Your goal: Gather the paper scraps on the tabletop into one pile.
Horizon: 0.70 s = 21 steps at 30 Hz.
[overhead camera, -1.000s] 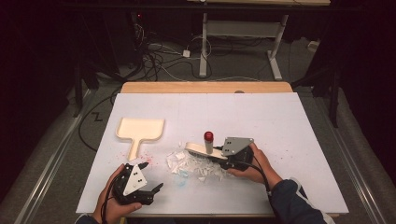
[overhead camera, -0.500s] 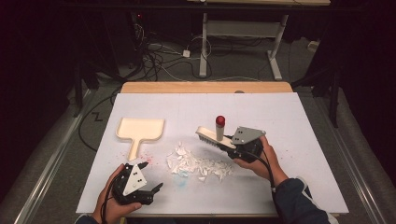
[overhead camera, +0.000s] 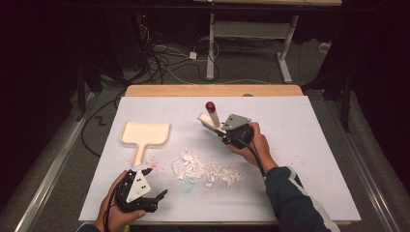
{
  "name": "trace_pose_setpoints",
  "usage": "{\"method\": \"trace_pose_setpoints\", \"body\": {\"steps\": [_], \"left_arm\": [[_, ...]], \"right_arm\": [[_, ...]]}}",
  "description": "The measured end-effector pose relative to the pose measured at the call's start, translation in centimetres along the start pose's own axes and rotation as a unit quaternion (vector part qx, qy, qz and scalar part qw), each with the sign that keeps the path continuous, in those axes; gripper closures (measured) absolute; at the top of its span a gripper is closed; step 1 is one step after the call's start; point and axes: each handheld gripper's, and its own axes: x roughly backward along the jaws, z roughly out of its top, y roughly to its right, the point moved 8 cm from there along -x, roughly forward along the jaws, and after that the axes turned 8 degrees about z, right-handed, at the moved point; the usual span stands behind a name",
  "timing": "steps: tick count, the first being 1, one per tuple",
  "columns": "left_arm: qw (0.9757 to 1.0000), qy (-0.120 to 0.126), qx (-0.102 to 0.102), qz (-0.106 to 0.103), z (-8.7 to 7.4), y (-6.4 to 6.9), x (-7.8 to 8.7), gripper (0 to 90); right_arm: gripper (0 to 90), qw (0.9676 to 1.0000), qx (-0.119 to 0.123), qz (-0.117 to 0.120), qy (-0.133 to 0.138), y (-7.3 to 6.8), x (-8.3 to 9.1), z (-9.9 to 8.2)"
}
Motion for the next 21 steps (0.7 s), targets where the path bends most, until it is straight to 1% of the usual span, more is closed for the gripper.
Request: {"method": "trace_pose_setpoints", "body": {"steps": [2, 3, 4, 5, 6, 7, 8, 9, 10, 11, 12, 13, 14, 15, 17, 18, 20, 21], "left_arm": [[1.0, 0.0, 0.0, 0.0, 0.0, 0.0, 0.0, 16.4], [1.0, -0.001, 0.0, 0.0, -0.1, 0.0, 0.0, 16.4], [1.0, -0.001, 0.0, 0.001, -0.1, 0.0, 0.0, 16.4], [1.0, -0.002, 0.0, 0.001, -0.1, 0.0, 0.0, 16.4], [1.0, -0.002, 0.001, 0.001, -0.2, 0.0, 0.0, 16.4], [1.0, -0.004, 0.001, 0.002, -0.2, 0.0, 0.1, 16.4], [1.0, -0.004, 0.001, 0.002, -0.2, 0.0, 0.1, 16.4], [1.0, -0.004, 0.001, 0.002, -0.2, 0.0, 0.1, 16.5], [1.0, -0.004, 0.001, 0.002, -0.2, 0.0, 0.1, 16.4], [1.0, -0.004, 0.002, 0.003, -0.2, 0.0, 0.1, 16.4], [1.0, -0.005, 0.003, 0.004, -0.3, 0.0, 0.1, 16.4], [1.0, -0.004, 0.004, 0.004, -0.3, -0.1, 0.1, 16.4], [1.0, -0.005, 0.004, 0.004, -0.3, -0.1, 0.1, 16.5], [1.0, -0.006, 0.004, 0.004, -0.3, -0.1, 0.1, 16.4], [1.0, -0.006, 0.003, 0.003, -0.3, -0.1, 0.1, 16.4], [1.0, -0.007, 0.003, 0.003, -0.3, -0.1, 0.1, 16.4], [1.0, -0.006, 0.005, 0.003, -0.3, -0.1, 0.1, 16.4], [1.0, -0.005, 0.005, 0.004, -0.3, -0.1, 0.2, 16.4]], "right_arm": [[67.8, 0.9998, 0.012, 0.015, 0.004, -1.1, -1.2, 0.5], [67.8, 0.9992, 0.021, 0.034, 0.005, -2.1, -2.0, 0.8], [67.8, 0.9992, 0.021, 0.034, 0.005, -2.1, -2.0, 0.8], [67.8, 0.9987, 0.027, 0.041, 0.009, -2.7, -2.4, 1.0], [67.6, 0.9977, 0.046, 0.05, 0.01, -3.8, -2.8, 1.2], [67.7, 0.9971, 0.049, 0.056, 0.013, -4.1, -2.8, 1.3], [67.7, 0.9971, 0.049, 0.056, 0.013, -4.1, -2.8, 1.3], [67.7, 0.9945, 0.06, 0.081, 0.029, -4.9, -2.6, 1.6], [67.7, 0.9924, 0.063, 0.099, 0.037, -5.3, -2.5, 1.7], [67.7, 0.9924, 0.063, 0.099, 0.037, -5.3, -2.5, 1.7], [67.7, 0.9907, 0.069, 0.109, 0.043, -5.7, -2.4, 1.8], [67.7, 0.9886, 0.078, 0.12, 0.045, -6.4, -2.3, 1.8], [67.6, 0.9854, 0.09, 0.138, 0.044, -7.2, -2.1, 1.7], [67.5, 0.9838, 0.098, 0.144, 0.043, -7.6, -2.0, 1.7], [67.5, 0.9792, 0.108, 0.166, 0.043, -8.4, -1.4, 1.4], [67.5, 0.9792, 0.108, 0.166, 0.043, -8.4, -1.4, 1.4], [67.5, 0.9746, 0.12, 0.183, 0.046, -8.7, -0.7, 1.1], [67.6, 0.9709, 0.127, 0.197, 0.048, -9.0, 0.3, 0.7]]}}
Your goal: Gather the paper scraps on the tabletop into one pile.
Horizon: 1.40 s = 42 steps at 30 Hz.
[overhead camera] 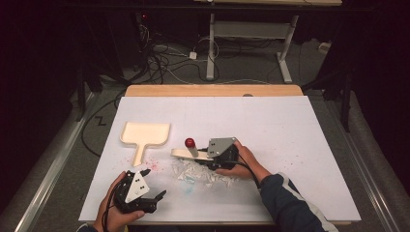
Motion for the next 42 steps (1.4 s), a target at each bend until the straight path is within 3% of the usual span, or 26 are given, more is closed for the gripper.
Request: {"method": "trace_pose_setpoints", "body": {"steps": [3, 4, 6, 7, 9, 11, 14, 15, 16, 17, 19, 20, 21, 23, 25, 26, 27, 28, 29, 31, 32, 33, 38, 39, 42], "left_arm": [[1.0, 0.0, -0.001, 0.001, 0.0, 0.0, 0.0, 16.4], [1.0, -0.001, -0.001, 0.001, 0.0, 0.0, 0.1, 16.4], [1.0, -0.002, -0.003, 0.001, 0.0, 0.1, 0.1, 16.4], [1.0, -0.001, -0.003, 0.001, 0.0, 0.1, 0.1, 16.4], [1.0, -0.001, -0.006, -0.001, 0.1, 0.2, 0.1, 16.4], [1.0, -0.001, -0.008, -0.001, 0.1, 0.2, 0.0, 16.4], [0.9999, -0.001, -0.01, -0.003, 0.1, 0.3, 0.1, 16.4], [0.9999, -0.001, -0.011, -0.003, 0.1, 0.3, 0.1, 16.4], [0.9999, -0.001, -0.012, -0.003, 0.1, 0.3, 0.1, 16.4], [0.9999, -0.001, -0.012, -0.003, 0.1, 0.3, 0.1, 16.4], [0.9999, -0.001, -0.013, -0.004, 0.1, 0.4, 0.2, 16.4], [0.9999, -0.001, -0.014, -0.004, 0.1, 0.4, 0.2, 16.4], [0.9999, 0.0, -0.014, -0.004, 0.2, 0.4, 0.2, 16.4], [0.9999, 0.0, -0.016, -0.005, 0.2, 0.5, 0.2, 16.4], [0.9998, -0.001, -0.017, -0.005, 0.2, 0.5, 0.2, 16.4], [0.9998, -0.001, -0.017, -0.005, 0.2, 0.5, 0.2, 16.4], [0.9998, -0.001, -0.018, -0.006, 0.2, 0.5, 0.2, 16.4], [0.9998, -0.002, -0.019, -0.006, 0.2, 0.6, 0.2, 16.4], [0.9998, -0.002, -0.019, -0.006, 0.2, 0.6, 0.2, 16.4], [0.9998, -0.002, -0.021, -0.007, 0.2, 0.6, 0.1, 16.4], [0.9997, -0.002, -0.021, -0.008, 0.3, 0.7, 0.1, 16.4], [0.9997, -0.001, -0.021, -0.008, 0.3, 0.7, 0.1, 16.4], [0.9997, -0.001, -0.022, -0.011, 0.3, 0.7, 0.1, 16.4], [0.9997, -0.001, -0.023, -0.011, 0.3, 0.8, 0.1, 16.5], [0.9996, -0.001, -0.024, -0.013, 0.3, 0.8, 0.1, 16.4]], "right_arm": [[67.7, 1.0, 0.0, 0.003, 0.004, -0.5, 0.8, -0.2], [67.8, 0.9999, -0.006, -0.013, 0.01, -0.6, 1.8, -0.6], [67.8, 0.9997, -0.009, -0.019, 0.013, -0.6, 2.2, -0.7], [67.7, 0.9988, -0.026, -0.031, 0.029, -0.6, 3.4, -1.0], [67.8, 0.9982, -0.034, -0.035, 0.034, -0.4, 4.0, -1.2], [67.7, 0.9969, -0.045, -0.053, 0.037, -0.1, 5.3, -1.5], [67.7, 0.9915, -0.082, -0.09, 0.045, 0.6, 8.2, -2.1], [67.7, 0.9915, -0.082, -0.09, 0.045, 0.6, 8.2, -2.1], [67.7, 0.987, -0.102, -0.117, 0.041, 1.0, 9.7, -2.6], [67.7, 0.987, -0.102, -0.117, 0.041, 1.0, 9.7, -2.6], [67.7, 0.9811, -0.126, -0.141, 0.04, 1.3, 11.1, -3.3], [67.7, 0.9744, -0.155, -0.158, 0.038, 1.3, 12.3, -4.1], [67.7, 0.9744, -0.155, -0.158, 0.038, 1.3, 12.3, -4.1], [67.6, 0.9657, -0.187, -0.178, 0.026, 1.3, 13.2, -5.1], [67.7, 0.957, -0.203, -0.207, 0.006, 1.1, 13.8, -6.1], [67.7, 0.9534, -0.209, -0.218, -0.008, 0.9, 14.0, -6.7], [67.7, 0.9471, -0.224, -0.229, -0.024, 0.4, 14.1, -7.6], [67.7, 0.9471, -0.224, -0.229, -0.024, 0.4, 14.1, -7.6], [67.7, 0.9439, -0.231, -0.234, -0.03, 0.2, 14.1, -7.9], [67.7, 0.9362, -0.247, -0.247, -0.044, -0.2, 13.9, -8.7], [67.8, 0.9297, -0.259, -0.254, -0.066, -0.8, 13.3, -9.2], [67.7, 0.9281, -0.265, -0.253, -0.065, -1.1, 12.9, -9.3], [67.0, 0.9282, -0.27, -0.248, -0.064, -2.7, 11.2, -8.2], [66.5, 0.9296, -0.27, -0.243, -0.06, -3.3, 10.1, -7.5], [66.7, 0.9307, -0.269, -0.242, -0.05, -3.7, 8.9, -6.5]]}}
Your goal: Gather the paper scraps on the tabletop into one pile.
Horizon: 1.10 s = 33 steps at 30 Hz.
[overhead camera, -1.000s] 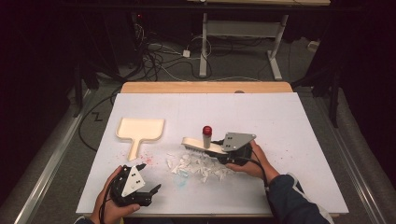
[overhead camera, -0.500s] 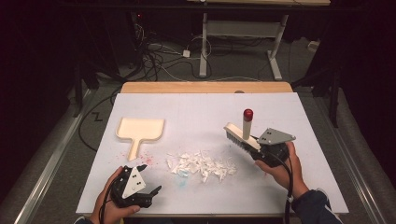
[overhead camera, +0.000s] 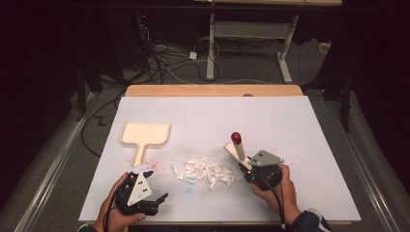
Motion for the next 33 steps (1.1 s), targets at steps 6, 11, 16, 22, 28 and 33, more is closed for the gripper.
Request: {"method": "trace_pose_setpoints", "body": {"steps": [6, 11, 16, 22, 28, 33], "left_arm": [[1.0, 0.001, 0.0, -0.001, 0.1, 0.0, 0.0, 16.4], [1.0, 0.002, 0.001, -0.001, 0.1, 0.0, 0.0, 16.5], [1.0, 0.003, 0.002, 0.0, 0.1, -0.1, 0.0, 16.4], [1.0, 0.005, 0.003, 0.007, 0.1, -0.3, 0.2, 16.4], [0.9996, 0.011, 0.014, 0.022, 0.2, -1.2, 0.7, 16.4], [0.9981, 0.022, 0.036, 0.044, -0.1, -2.6, 2.0, 16.4]], "right_arm": [[67.1, 0.9988, -0.016, 0.035, 0.032, -3.3, -1.4, 1.9], [67.5, 0.9977, -0.015, 0.046, 0.048, -4.5, -2.5, 3.4], [67.8, 0.9967, -0.019, 0.042, 0.067, -3.7, -2.7, 4.3], [67.7, 0.9951, -0.017, 0.037, 0.089, -2.7, -1.6, 5.1], [67.8, 0.9922, -0.015, 0.039, 0.118, -2.7, -0.3, 6.1], [67.7, 0.9881, -0.011, 0.076, 0.133, -4.9, 0.1, 7.1]]}}
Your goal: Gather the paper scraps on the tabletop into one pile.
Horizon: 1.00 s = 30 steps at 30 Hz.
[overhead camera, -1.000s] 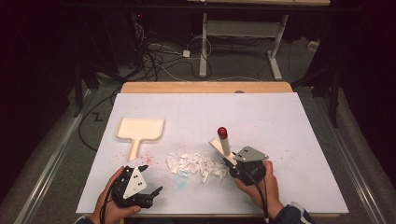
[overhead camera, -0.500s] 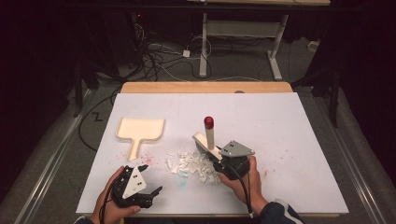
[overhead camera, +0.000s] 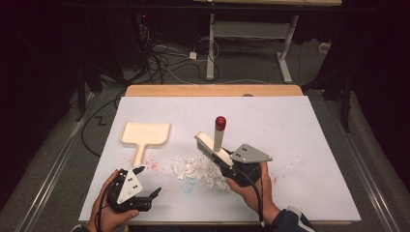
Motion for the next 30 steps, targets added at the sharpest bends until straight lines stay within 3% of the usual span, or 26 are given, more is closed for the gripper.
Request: {"method": "trace_pose_setpoints", "body": {"steps": [2, 3, 6, 8, 15, 21, 24, 25, 30], "left_arm": [[0.9999, 0.007, 0.009, 0.012, -0.2, -0.7, 0.7, 16.4], [0.9996, 0.011, 0.017, 0.018, -0.3, -1.0, 1.1, 16.4], [0.9991, 0.012, 0.032, 0.025, -0.8, -1.3, 1.9, 16.4], [0.9988, 0.012, 0.038, 0.028, -1.2, -1.5, 2.2, 16.4], [0.9986, 0.006, 0.047, 0.025, -1.7, -1.6, 2.0, 16.4], [0.9994, -0.006, 0.034, 0.009, -1.9, -0.8, 1.3, 16.4], [0.9996, -0.008, 0.028, 0.003, -1.8, -0.4, 1.0, 16.4], [0.9996, -0.009, 0.026, 0.0, -1.8, -0.2, 0.9, 16.4], [0.9999, -0.011, 0.01, -0.008, -1.6, 0.3, 0.5, 16.5]], "right_arm": [[67.8, 0.9998, -0.003, 0.02, 0.003, -1.2, -0.5, 0.2], [67.8, 0.9991, -0.014, 0.041, 0.004, -2.7, -1.2, 0.2], [67.8, 0.9984, -0.017, 0.054, 0.009, -3.7, -1.9, 0.1], [67.8, 0.9968, -0.022, 0.077, -0.003, -5.6, -3.2, -0.3], [67.8, 0.9945, -0.022, 0.099, -0.027, -8.1, -6.1, -1.3], [67.9, 0.9953, -0.016, 0.089, -0.036, -8.2, -7.3, -2.1], [67.9, 0.9965, -0.01, 0.071, -0.042, -7.4, -7.1, -2.2], [67.9, 0.9969, -0.016, 0.06, -0.047, -6.6, -6.7, -2.4], [67.8, 0.9974, -0.026, 0.042, -0.053, -5.2, -5.7, -2.9]]}}
